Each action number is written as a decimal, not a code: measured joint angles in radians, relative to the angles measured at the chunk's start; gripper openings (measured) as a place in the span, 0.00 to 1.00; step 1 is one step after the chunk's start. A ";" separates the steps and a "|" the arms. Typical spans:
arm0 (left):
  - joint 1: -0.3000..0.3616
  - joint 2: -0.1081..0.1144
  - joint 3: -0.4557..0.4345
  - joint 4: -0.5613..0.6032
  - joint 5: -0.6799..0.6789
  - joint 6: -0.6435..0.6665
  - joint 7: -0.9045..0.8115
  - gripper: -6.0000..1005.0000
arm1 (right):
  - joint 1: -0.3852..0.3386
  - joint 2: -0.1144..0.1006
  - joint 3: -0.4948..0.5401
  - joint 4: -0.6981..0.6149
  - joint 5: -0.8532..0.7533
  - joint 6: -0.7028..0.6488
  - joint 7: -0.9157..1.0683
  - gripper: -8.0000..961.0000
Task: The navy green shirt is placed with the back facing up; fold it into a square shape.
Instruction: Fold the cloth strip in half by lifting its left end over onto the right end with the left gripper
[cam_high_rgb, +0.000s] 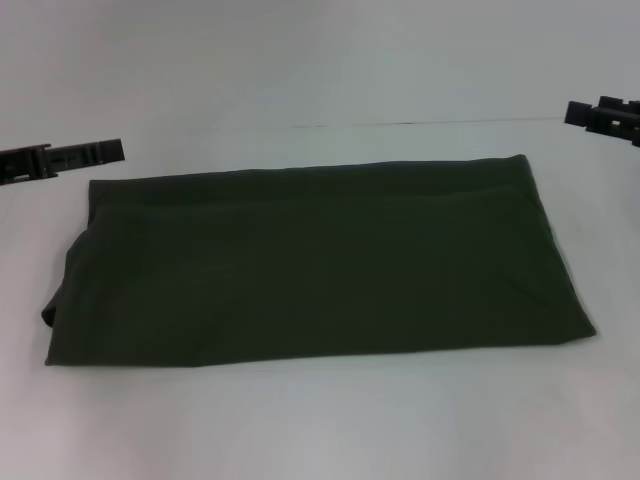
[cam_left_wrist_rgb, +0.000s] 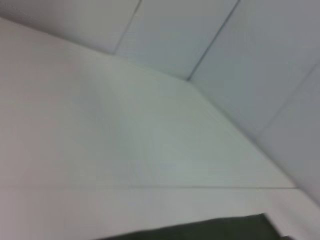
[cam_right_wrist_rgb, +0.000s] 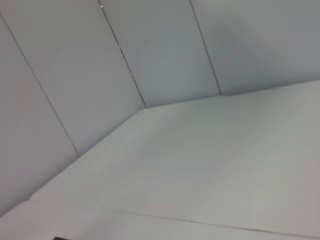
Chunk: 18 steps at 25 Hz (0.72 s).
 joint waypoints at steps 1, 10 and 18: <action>0.000 0.000 0.010 -0.002 0.006 -0.016 -0.012 0.88 | 0.000 0.007 -0.001 0.000 0.004 0.009 -0.020 0.81; -0.059 0.028 0.108 0.000 0.252 -0.139 -0.388 0.88 | 0.009 0.029 -0.001 0.050 0.010 0.074 -0.202 0.81; -0.112 0.059 0.102 0.002 0.383 -0.106 -0.536 0.88 | -0.002 0.037 0.001 0.055 0.044 0.091 -0.298 0.81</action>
